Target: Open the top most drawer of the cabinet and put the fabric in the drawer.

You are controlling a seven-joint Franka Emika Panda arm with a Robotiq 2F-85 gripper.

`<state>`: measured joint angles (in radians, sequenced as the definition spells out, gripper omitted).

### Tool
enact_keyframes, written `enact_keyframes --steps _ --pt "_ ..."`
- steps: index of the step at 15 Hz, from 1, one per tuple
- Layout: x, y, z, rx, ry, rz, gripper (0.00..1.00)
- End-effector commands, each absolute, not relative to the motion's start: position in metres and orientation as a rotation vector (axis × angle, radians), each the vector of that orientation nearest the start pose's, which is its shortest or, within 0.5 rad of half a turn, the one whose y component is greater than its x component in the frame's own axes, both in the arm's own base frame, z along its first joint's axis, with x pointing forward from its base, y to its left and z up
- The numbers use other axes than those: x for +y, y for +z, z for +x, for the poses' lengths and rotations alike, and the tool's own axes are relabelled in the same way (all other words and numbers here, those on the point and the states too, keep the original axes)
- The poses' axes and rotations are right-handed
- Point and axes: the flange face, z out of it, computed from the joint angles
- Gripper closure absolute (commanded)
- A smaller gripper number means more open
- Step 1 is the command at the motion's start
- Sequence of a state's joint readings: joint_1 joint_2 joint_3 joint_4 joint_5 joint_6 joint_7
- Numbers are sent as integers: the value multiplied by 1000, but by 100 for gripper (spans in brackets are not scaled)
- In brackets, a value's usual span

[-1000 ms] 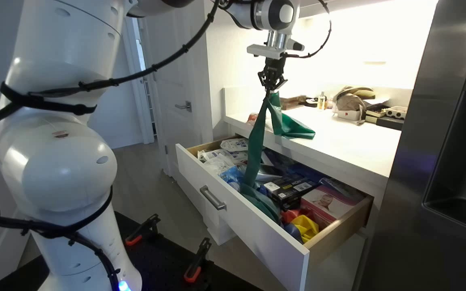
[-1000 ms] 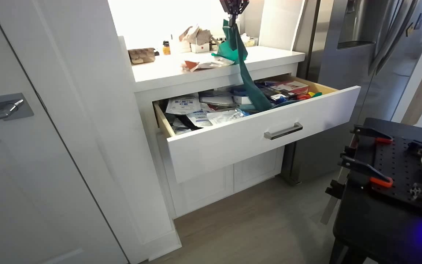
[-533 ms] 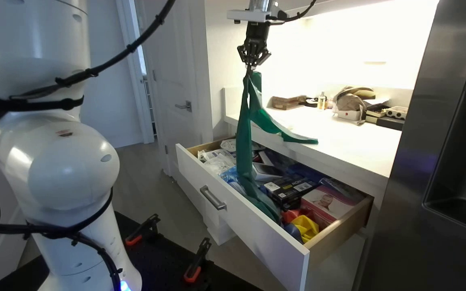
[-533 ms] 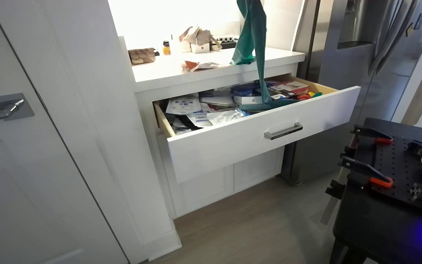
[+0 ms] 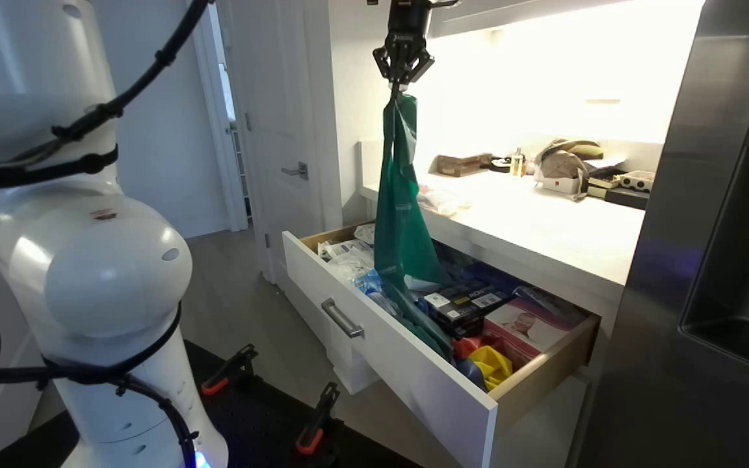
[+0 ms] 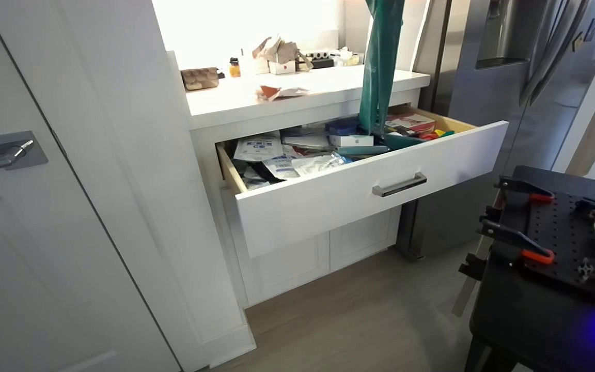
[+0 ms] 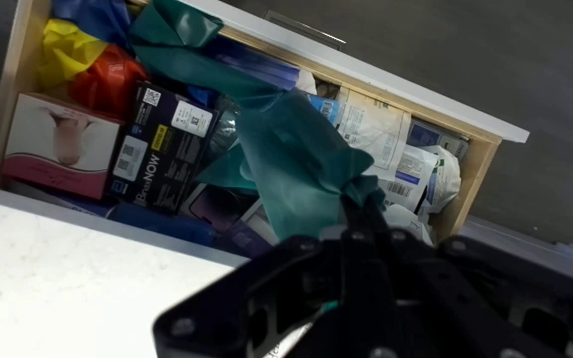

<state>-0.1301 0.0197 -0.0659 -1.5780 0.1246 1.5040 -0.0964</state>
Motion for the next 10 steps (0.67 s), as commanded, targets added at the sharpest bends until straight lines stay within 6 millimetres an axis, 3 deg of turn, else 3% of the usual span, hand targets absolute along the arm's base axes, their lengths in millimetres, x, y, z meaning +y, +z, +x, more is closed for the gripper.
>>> enact_keyframes --steps 1,6,7,8,10 --pt "-99 602 526 141 128 -3047 100" --pt "-108 569 520 174 199 -3128 100" --pt "-108 560 520 166 203 -3151 74" --pt "-109 551 520 161 199 -3176 72" --pt "-110 536 523 137 171 -3237 60"
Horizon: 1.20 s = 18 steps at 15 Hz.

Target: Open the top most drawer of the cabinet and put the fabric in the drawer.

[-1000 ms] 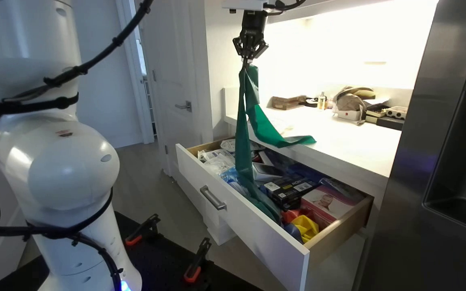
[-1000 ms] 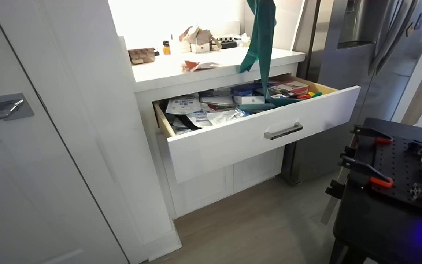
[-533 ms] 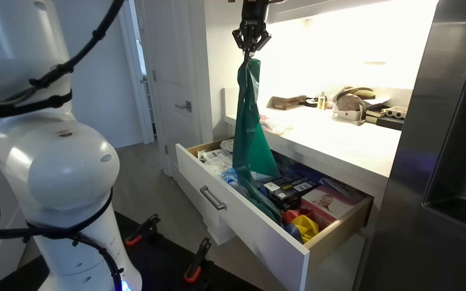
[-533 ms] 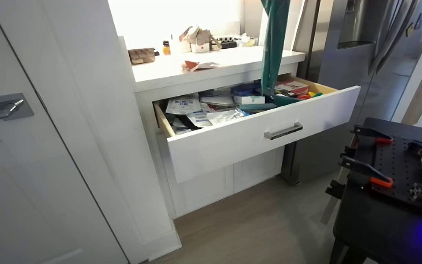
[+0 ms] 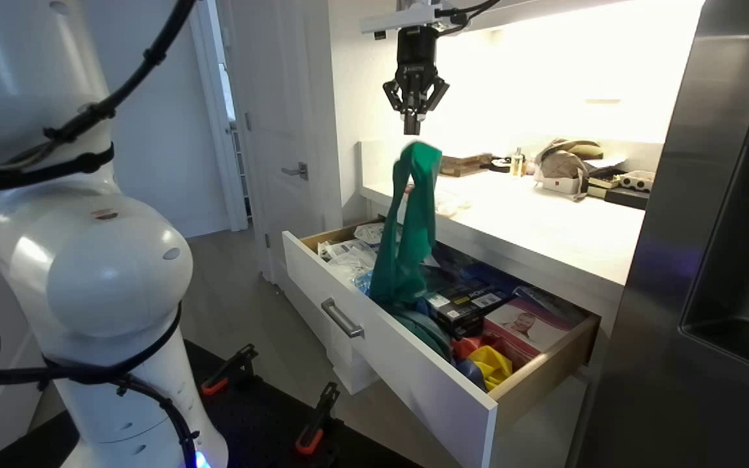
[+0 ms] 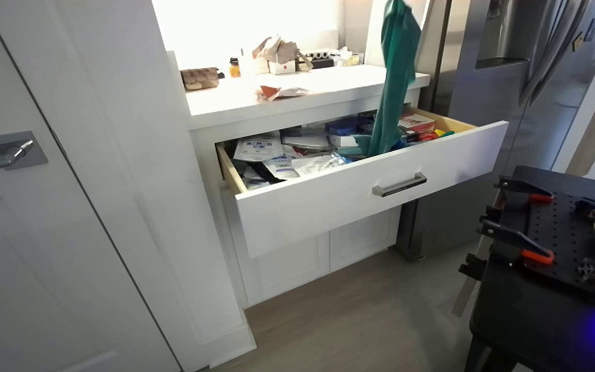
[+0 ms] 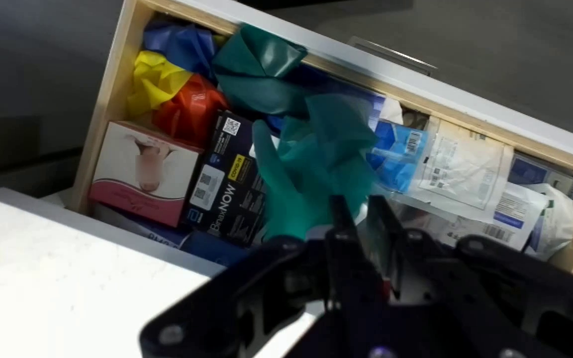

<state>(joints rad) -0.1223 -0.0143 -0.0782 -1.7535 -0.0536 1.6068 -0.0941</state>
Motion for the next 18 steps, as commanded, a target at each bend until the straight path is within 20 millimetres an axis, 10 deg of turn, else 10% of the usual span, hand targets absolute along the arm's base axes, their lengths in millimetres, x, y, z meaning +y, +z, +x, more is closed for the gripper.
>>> enact_keyframes --steps 1,8,18 --pt "-111 530 523 129 157 -3263 50" --pt "-114 507 523 94 115 -3343 1" --pt "-105 508 521 83 16 -3374 0"
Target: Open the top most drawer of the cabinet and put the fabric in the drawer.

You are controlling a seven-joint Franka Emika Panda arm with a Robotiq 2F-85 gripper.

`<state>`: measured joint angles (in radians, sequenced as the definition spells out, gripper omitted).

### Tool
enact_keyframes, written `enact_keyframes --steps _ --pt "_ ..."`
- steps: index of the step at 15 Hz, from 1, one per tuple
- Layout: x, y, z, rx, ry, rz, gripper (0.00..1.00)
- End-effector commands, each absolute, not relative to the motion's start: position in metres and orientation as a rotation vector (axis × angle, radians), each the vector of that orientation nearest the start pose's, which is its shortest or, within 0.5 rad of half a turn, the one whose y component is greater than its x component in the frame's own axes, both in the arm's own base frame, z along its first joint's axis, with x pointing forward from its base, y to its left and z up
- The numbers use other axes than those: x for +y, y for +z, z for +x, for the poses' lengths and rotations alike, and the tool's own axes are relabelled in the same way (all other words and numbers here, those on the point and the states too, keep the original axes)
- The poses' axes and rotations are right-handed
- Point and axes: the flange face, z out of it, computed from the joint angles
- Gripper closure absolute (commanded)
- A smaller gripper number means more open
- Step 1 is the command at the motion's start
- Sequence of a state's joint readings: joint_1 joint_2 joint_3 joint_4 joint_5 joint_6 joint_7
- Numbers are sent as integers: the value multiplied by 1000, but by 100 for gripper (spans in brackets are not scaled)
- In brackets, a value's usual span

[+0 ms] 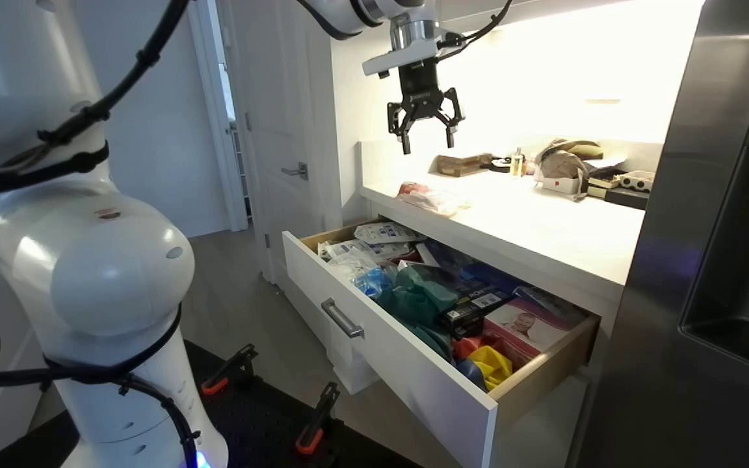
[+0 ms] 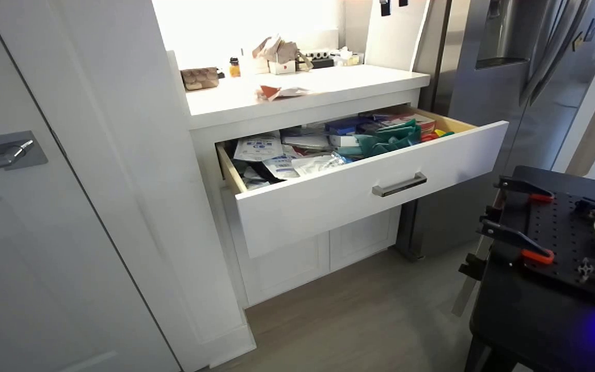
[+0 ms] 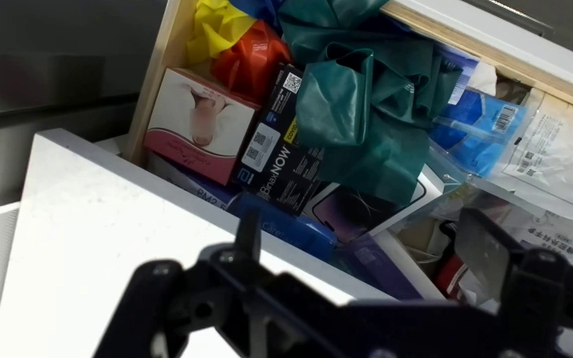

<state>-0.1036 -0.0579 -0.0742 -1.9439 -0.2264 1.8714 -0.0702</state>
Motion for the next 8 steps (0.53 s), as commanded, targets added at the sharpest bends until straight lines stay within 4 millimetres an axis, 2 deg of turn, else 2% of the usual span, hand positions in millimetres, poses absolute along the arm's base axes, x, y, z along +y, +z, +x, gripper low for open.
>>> enact_keyframes --steps 1,2,8 --pt "-104 508 520 92 15 -3379 0" --pt "-111 505 529 64 59 -3354 0" --pt "-108 505 528 72 55 -3358 0"
